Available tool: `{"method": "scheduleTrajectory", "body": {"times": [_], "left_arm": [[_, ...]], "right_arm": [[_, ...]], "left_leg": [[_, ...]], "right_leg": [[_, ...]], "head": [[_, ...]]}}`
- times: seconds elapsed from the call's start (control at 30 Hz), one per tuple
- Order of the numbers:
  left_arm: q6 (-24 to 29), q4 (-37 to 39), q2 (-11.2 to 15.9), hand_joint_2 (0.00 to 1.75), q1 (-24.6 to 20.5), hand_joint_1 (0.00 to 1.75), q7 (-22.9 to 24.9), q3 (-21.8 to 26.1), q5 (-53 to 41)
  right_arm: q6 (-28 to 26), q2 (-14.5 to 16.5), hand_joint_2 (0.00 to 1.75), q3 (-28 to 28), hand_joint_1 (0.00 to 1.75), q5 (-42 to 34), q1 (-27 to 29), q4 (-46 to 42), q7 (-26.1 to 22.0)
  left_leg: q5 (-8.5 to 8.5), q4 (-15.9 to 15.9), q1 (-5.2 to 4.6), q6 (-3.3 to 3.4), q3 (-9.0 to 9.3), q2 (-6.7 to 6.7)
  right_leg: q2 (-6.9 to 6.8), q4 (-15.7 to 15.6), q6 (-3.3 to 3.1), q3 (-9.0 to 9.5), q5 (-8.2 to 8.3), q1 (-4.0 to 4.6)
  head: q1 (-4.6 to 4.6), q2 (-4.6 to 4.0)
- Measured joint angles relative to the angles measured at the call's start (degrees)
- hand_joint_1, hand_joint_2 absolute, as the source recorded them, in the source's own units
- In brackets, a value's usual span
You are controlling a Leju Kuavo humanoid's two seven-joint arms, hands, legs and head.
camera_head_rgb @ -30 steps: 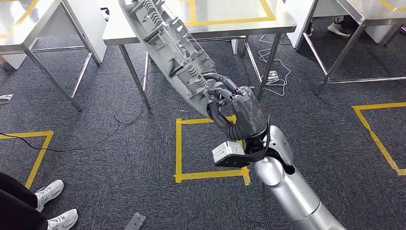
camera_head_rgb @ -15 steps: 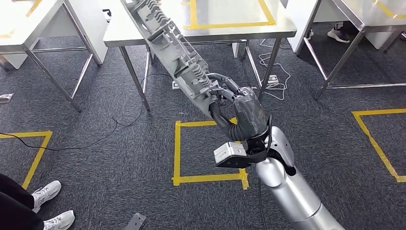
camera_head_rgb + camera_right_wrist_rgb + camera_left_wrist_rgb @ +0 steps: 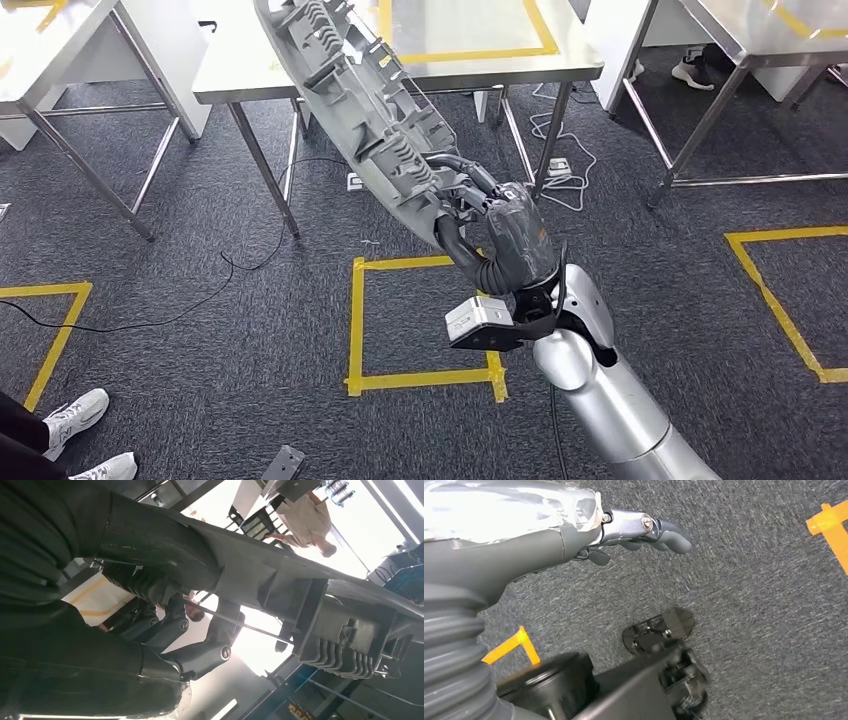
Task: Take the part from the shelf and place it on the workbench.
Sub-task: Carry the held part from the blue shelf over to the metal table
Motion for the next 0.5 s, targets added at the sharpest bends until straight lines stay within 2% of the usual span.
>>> {"method": "scheduleTrajectory", "body": {"times": [0.03, 0.07, 0.13, 0.17, 0.2, 0.27, 0.3, 0.33, 0.37, 0.4, 0.43, 0.47, 0.5], "left_arm": [[0.04, -0.01, 0.12, 1.75, -0.04, 0.00, 0.00, 0.03, -0.03], [0.07, -0.03, 0.21, 1.75, -0.06, 0.00, 0.00, 0.07, -0.07], [0.10, -0.06, 0.30, 1.75, -0.05, 0.00, 0.01, 0.13, -0.18], [0.10, -0.06, 0.28, 1.75, -0.07, 0.00, 0.01, 0.15, -0.25], [0.09, -0.07, 0.15, 1.75, -0.11, 0.00, 0.01, 0.16, -0.32], [0.02, -0.07, -0.20, 1.75, -0.26, 0.00, 0.00, 0.16, -0.39], [-0.02, -0.07, -0.36, 1.75, -0.26, 0.00, 0.01, 0.16, -0.40], [-0.05, -0.07, -0.47, 1.75, -0.23, 0.00, 0.01, 0.16, -0.42], [-0.05, -0.07, -0.55, 1.75, -0.20, 0.00, 0.02, 0.16, -0.43], [-0.05, -0.07, -0.61, 1.75, -0.20, 0.00, 0.02, 0.16, -0.43], [-0.05, -0.07, -0.63, 1.75, -0.23, 0.00, 0.02, 0.16, -0.43], [-0.05, -0.06, -0.63, 1.75, -0.28, 0.00, 0.03, 0.16, -0.42], [-0.05, -0.06, -0.61, 1.75, -0.28, 0.00, 0.04, 0.16, -0.42]], "right_arm": [[0.00, 0.00, 1.75, -0.02, 1.75, -0.01, 0.01, 0.00, -0.01], [0.00, 0.01, 1.75, -0.05, 1.75, -0.01, 0.00, -0.02, -0.02], [0.00, 0.00, 1.75, -0.17, 1.75, 0.01, 0.12, -0.17, 0.01], [0.00, -0.04, 1.75, -0.22, 1.75, 0.01, 0.13, -0.24, 0.03], [0.00, -0.10, 1.75, -0.27, 1.75, 0.00, 0.15, -0.28, 0.04], [0.00, -0.26, 1.75, -0.30, 1.75, -0.03, 0.16, -0.27, 0.03], [0.00, -0.34, 1.75, -0.31, 1.75, -0.04, 0.21, -0.27, 0.02], [0.00, -0.42, 1.75, -0.31, 1.75, -0.04, 0.27, -0.27, 0.02], [0.00, -0.49, 1.75, -0.30, 1.75, -0.04, 0.31, -0.27, 0.02], [0.00, -0.54, 1.75, -0.30, 1.75, -0.04, 0.33, -0.27, 0.02], [0.00, -0.58, 1.75, -0.30, 1.75, -0.03, 0.35, -0.26, 0.02], [0.00, -0.60, 1.75, -0.27, 1.75, -0.02, 0.35, -0.26, 0.01], [0.00, -0.60, 1.75, -0.27, 1.75, -0.02, 0.35, -0.26, 0.01]], "left_leg": [[-0.22, -0.93, -0.41, 0.59, 0.46, 0.11], [-0.34, -1.61, -0.71, 0.81, 0.75, 0.12], [-0.02, -4.15, -0.48, 0.97, 2.52, 0.10], [0.29, -5.39, -0.28, 0.93, 3.52, 0.06], [0.53, -6.42, -0.04, 0.80, 4.45, 0.02], [0.32, -6.80, -0.07, 0.49, 5.06, -0.17], [0.05, -6.77, -0.05, 0.25, 5.24, -0.28], [-0.27, -6.68, 0.02, -0.03, 5.46, -0.40], [-0.66, -6.49, 0.15, -0.36, 5.73, -0.51], [-1.17, -6.10, 0.33, -0.77, 5.97, -0.64], [-1.81, -5.51, 0.49, -1.26, 6.07, -0.76], [-2.50, -4.72, 0.49, -1.77, 5.97, -0.86], [-3.06, -4.07, 0.44, -2.21, 5.79, -0.92]], "right_leg": [[-0.06, -0.20, 0.20, 0.01, -0.06, -0.22], [-0.12, -0.52, 0.47, 0.08, -0.03, -0.27], [-0.42, -0.71, 0.83, 0.19, -0.18, -0.23], [-0.54, 0.21, 0.88, -0.20, -0.57, -0.12], [-0.62, 2.36, 0.86, -1.32, -1.36, -0.06], [-0.63, 9.38, 0.99, -5.48, -3.57, -0.26], [-0.64, 12.39, 1.32, -7.61, -4.18, -0.41], [-0.65, 13.62, 1.88, -8.90, -3.89, -0.62], [-0.67, 12.60, 2.63, -9.03, -2.57, -0.85], [-0.70, 9.34, 3.47, -7.97, -0.43, -1.10], [-0.77, 5.41, 4.04, -6.45, 1.63, -1.32], [-0.76, 2.06, 4.13, -5.01, 3.14, -1.46], [-0.75, 0.03, 3.75, -4.09, 3.91, -1.48]], "head": [[0.03, 0.00], [0.03, 0.00], [-0.16, 0.00], [-0.10, -0.01], [-0.04, 0.00], [0.03, 0.00], [0.03, 0.01], [0.02, 0.01], [0.01, 0.01], [0.03, 0.01], [0.05, 0.01], [0.10, 0.00], [0.12, 0.00]]}}
